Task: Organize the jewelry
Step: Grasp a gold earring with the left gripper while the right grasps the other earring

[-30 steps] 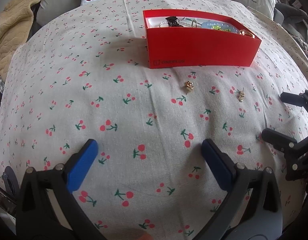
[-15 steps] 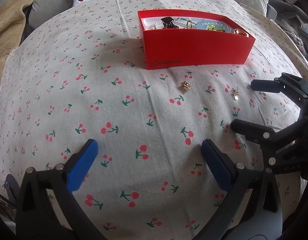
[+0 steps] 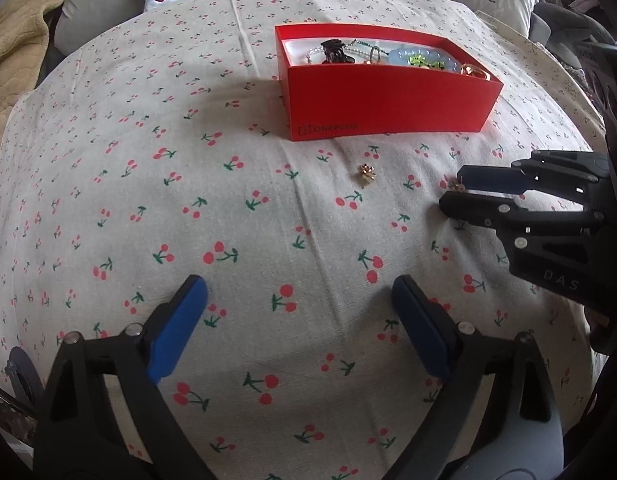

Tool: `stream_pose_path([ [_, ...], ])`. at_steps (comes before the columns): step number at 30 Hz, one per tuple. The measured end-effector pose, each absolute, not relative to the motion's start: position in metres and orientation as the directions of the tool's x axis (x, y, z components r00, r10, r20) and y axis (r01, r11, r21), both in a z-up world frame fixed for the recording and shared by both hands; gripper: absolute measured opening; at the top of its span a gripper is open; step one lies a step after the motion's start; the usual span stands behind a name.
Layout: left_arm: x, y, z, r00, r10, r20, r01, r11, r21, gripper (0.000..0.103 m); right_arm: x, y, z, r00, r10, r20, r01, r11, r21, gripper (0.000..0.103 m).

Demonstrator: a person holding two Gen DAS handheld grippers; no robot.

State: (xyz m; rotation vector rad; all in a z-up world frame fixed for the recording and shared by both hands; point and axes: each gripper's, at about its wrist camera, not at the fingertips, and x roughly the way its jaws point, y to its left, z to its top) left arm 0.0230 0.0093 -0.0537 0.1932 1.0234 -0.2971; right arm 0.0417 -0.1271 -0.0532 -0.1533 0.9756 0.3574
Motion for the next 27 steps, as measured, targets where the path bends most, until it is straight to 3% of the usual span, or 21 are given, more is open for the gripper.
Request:
stream_pose_path([
  [3, 0.023, 0.008, -0.053, 0.487, -0.157, -0.859, 0.334, 0.942, 0.017, 0.089, 0.042, -0.127, -0.053, 0.507, 0.230, -0.830, -0.369, 0.929, 0.032, 0.014],
  [7, 0.025, 0.004, -0.049, 0.491, -0.182, -0.852, 0.342, 0.940, -0.003, 0.077, 0.039, -0.127, -0.050, 0.502, 0.237, -0.832, -0.379, 0.925, 0.034, 0.012],
  [12, 0.031, -0.005, -0.046, 0.489, -0.231, -0.841, 0.368, 0.929, -0.042, 0.050, 0.035, -0.137, -0.042, 0.503, 0.255, -0.826, -0.365, 0.929, 0.065, 0.012],
  [15, 0.037, -0.014, -0.046, 0.482, -0.250, -0.840, 0.384, 0.922, -0.054, 0.042, 0.031, -0.145, -0.039, 0.503, 0.256, -0.826, -0.360, 0.930, 0.069, 0.012],
  [27, 0.058, -0.045, -0.054, 0.468, -0.249, -0.848, 0.379, 0.923, -0.062, 0.025, 0.010, -0.175, -0.041, 0.469, 0.261, -0.844, -0.361, 0.929, 0.086, 0.012],
])
